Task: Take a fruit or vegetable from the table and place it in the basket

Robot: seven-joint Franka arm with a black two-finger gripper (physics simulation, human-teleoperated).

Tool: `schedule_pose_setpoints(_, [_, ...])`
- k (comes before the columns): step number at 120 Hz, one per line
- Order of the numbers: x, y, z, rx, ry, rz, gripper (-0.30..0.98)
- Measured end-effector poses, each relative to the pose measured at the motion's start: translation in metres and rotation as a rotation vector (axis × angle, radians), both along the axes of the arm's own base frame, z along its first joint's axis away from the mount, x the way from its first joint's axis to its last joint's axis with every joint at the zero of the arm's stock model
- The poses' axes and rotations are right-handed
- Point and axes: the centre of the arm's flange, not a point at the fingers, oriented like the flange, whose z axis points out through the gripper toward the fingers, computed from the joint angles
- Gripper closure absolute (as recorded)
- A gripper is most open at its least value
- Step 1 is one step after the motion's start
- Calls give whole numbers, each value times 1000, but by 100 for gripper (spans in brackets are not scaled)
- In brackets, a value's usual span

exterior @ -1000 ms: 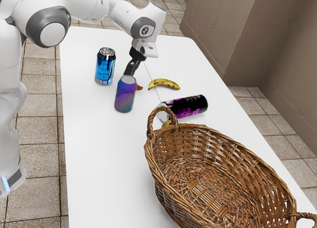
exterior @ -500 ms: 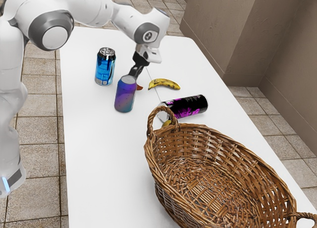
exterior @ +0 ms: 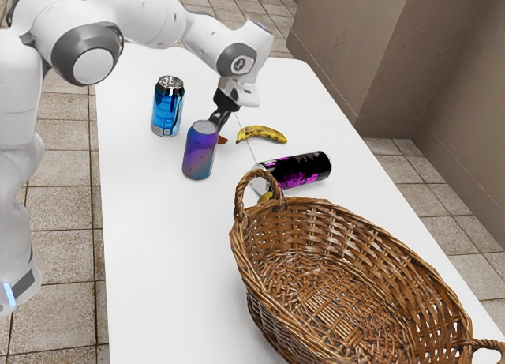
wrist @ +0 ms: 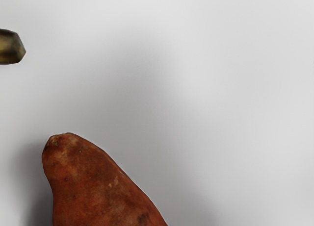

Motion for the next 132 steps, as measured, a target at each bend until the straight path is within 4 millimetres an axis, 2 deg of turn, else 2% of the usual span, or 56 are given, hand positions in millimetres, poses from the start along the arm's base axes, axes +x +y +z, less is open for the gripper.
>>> schedule_pose_setpoints(14, [0, 0, 0, -2, -2, -1, 5])
schedule_pose_setpoints(29, [1, 1, -3, -3, 0, -5, 20])
schedule_pose_setpoints(39, [1, 3, -4, -4, -3, -8, 23])
schedule_pose_setpoints(67, [2, 3, -4, -7, -12, -27, 45])
schedule_pose_setpoints(102, [3, 6, -1, -7, -24, -42, 52])
schedule_pose_setpoints(118, [6, 14, 13, 6, -51, -42, 52])
schedule_pose_setpoints(132, [17, 16, 38, 29, -98, -57, 52])
